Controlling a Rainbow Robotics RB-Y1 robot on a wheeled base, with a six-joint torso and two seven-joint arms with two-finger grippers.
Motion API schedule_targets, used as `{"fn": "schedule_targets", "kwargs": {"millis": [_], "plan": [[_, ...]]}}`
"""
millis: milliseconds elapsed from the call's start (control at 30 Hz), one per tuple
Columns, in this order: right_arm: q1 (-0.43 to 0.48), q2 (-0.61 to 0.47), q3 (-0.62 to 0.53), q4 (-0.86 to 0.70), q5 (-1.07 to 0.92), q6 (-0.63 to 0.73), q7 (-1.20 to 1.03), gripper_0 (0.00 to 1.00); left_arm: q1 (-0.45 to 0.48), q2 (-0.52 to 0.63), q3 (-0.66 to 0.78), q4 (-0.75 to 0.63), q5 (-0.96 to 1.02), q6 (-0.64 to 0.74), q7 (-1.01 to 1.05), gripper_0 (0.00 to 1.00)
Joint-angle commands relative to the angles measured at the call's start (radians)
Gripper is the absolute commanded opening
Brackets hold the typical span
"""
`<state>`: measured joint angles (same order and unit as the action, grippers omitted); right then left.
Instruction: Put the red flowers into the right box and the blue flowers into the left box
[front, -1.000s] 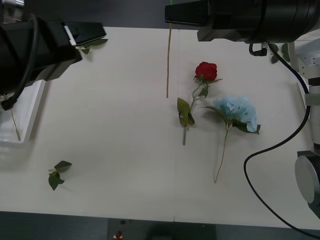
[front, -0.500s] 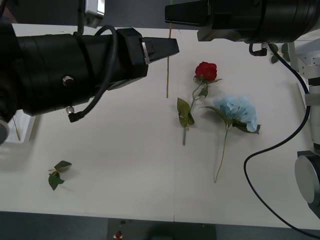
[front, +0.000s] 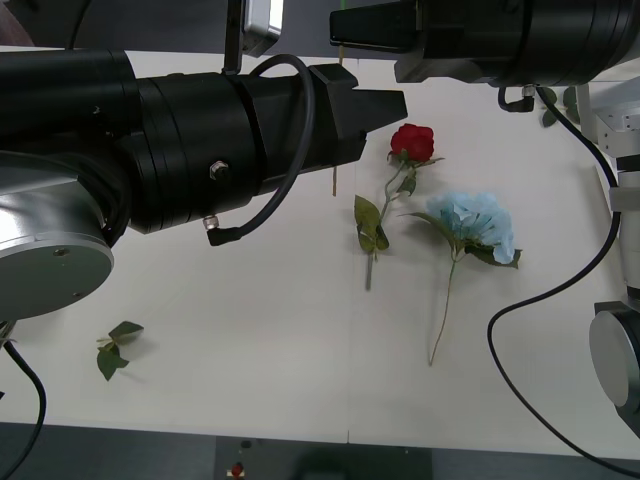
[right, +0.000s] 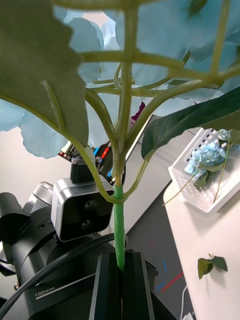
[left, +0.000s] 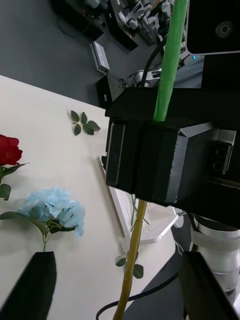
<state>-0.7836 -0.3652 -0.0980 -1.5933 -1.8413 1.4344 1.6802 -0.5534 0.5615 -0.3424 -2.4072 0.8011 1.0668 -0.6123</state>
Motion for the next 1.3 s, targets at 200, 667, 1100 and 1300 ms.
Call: {"fn": "schedule_targets", "kwargs": {"millis": [200, 667, 1100, 1300], "plan": [[-0.048, -0.003, -0.014, -0.036, -0.001, -0.003, -0.008, 0.00, -0.017, 0.018, 0.020, -0.026, 0.001, -0.008, 0.020, 0.00], [-0.048, -0.003, -0.014, -0.036, -0.001, -0.003, -0.008, 0.87, -0.014, 0.021, 0.062, -0.021, -0.005, -0.002, 0.052, 0.00], [-0.048, -0.003, -0.014, -0.036, -0.001, -0.003, -0.008, 1.00, -0.017, 0.038, 0.149, -0.026, 0.035, 0.058, 0.057, 0.00], [-0.048, -0.003, -0.014, -0.036, -0.001, -0.003, -0.008, 1.00, -0.016, 0.072, 0.226, -0.035, 0.052, 0.140, 0.063, 0.00]]}}
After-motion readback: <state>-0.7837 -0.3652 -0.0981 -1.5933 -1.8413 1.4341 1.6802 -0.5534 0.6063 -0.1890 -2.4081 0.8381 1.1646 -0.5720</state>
